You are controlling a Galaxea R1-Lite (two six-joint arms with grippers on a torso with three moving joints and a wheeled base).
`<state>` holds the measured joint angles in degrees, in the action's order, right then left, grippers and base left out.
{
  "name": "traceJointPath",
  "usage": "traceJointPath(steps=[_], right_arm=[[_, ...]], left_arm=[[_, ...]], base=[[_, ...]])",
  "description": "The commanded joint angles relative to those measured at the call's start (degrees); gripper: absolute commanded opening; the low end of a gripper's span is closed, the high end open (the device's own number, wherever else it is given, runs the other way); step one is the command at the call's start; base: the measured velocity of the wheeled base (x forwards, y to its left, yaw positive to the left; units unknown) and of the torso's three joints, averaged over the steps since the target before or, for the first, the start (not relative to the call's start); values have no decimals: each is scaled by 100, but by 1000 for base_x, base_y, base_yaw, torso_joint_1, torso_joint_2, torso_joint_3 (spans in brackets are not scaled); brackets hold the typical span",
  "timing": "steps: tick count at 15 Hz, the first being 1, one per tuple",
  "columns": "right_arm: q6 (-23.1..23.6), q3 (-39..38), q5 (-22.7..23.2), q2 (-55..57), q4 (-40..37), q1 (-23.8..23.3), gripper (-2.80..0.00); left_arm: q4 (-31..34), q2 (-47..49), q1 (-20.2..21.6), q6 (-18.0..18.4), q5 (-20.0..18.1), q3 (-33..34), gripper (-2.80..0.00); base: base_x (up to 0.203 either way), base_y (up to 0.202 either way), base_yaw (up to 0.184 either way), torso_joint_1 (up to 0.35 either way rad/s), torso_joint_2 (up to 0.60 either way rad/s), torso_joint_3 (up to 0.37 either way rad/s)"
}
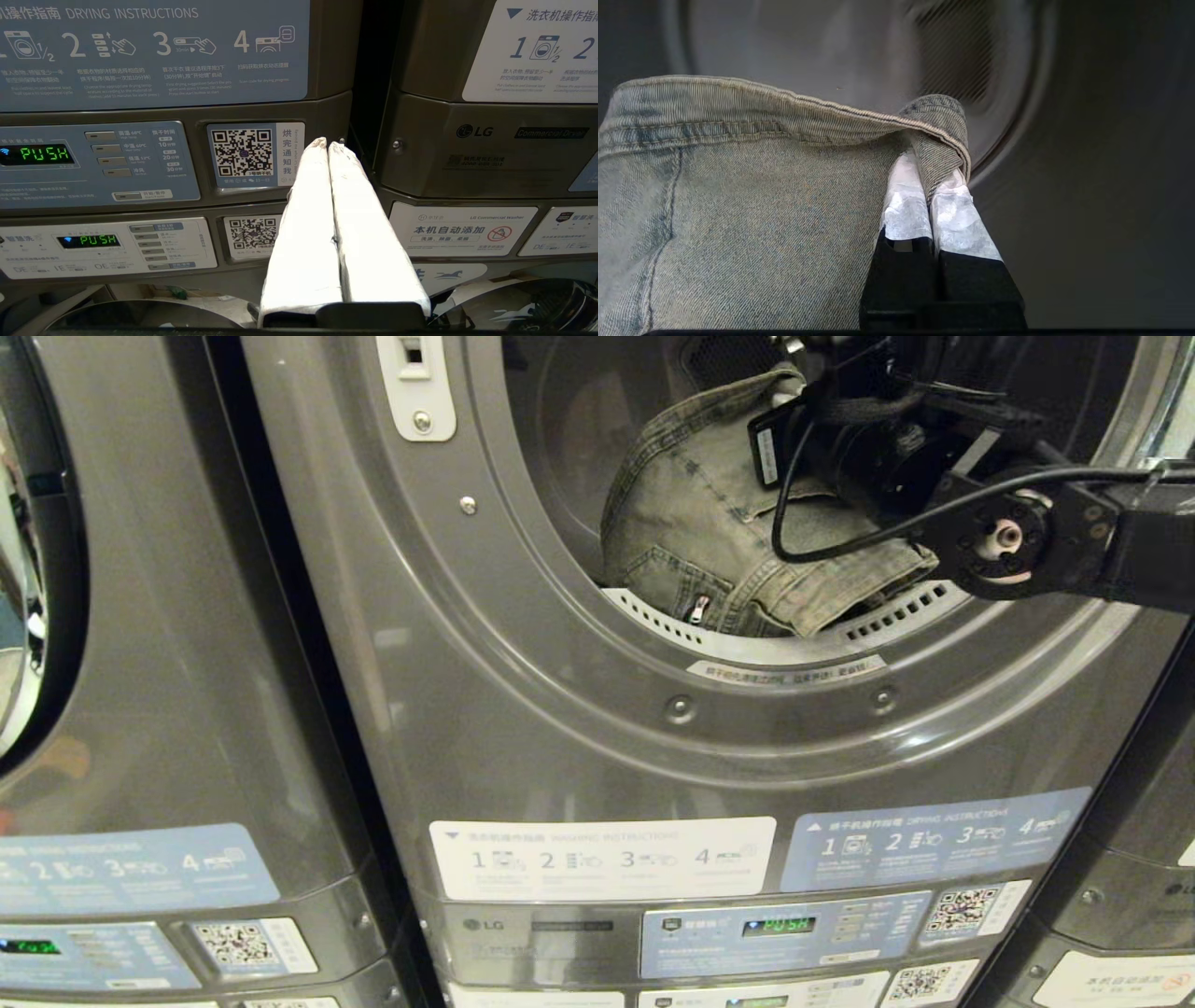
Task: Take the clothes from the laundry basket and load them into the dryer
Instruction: Put the clothes in the dryer
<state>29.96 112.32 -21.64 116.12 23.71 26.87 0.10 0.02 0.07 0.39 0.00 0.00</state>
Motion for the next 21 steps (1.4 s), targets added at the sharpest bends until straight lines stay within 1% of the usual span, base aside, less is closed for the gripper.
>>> traceJointPath(steps=[1,4,6,7,8,11,15,16,18,20,21], right_arm=[[98,0,-7,236,222,-111,-280],[124,0,-7,290,213,-235,-280],[259,-72,-73,319,169,-323,-280],[438,-72,-203,367,107,-385,-280],[515,-68,-347,439,91,-411,-280],[546,-70,-617,562,81,-520,-280],[546,-61,-622,605,99,-595,-280],[546,-26,-587,605,99,-604,0],[529,-26,-519,578,134,-604,0],[527,0,-346,491,143,-596,0],[508,0,-179,383,167,-570,0]], left_arm=[[-2,-2,1,5,0,9,-280],[-2,-2,1,5,0,9,-280],[-2,-2,1,6,0,9,-280],[-2,-2,1,14,0,9,-280],[-2,-2,1,8,0,9,-280],[-2,-2,1,5,0,9,-280],[-2,-2,1,11,0,9,-280],[-2,-2,1,5,0,9,-280],[-2,-2,1,13,0,9,-280],[-2,-2,1,5,0,9,-280],[-2,-2,1,5,0,9,-280]], base=[[0,0,0,0,0,0],[0,0,0,0,0,0],[0,0,0,0,0,0],[0,0,0,0,0,0],[0,0,0,0,0,0],[0,0,0,0,0,0],[0,0,0,0,0,0],[0,0,0,0,0,0],[0,0,0,0,0,0],[0,0,0,0,0,0],[0,0,0,0,0,0]])
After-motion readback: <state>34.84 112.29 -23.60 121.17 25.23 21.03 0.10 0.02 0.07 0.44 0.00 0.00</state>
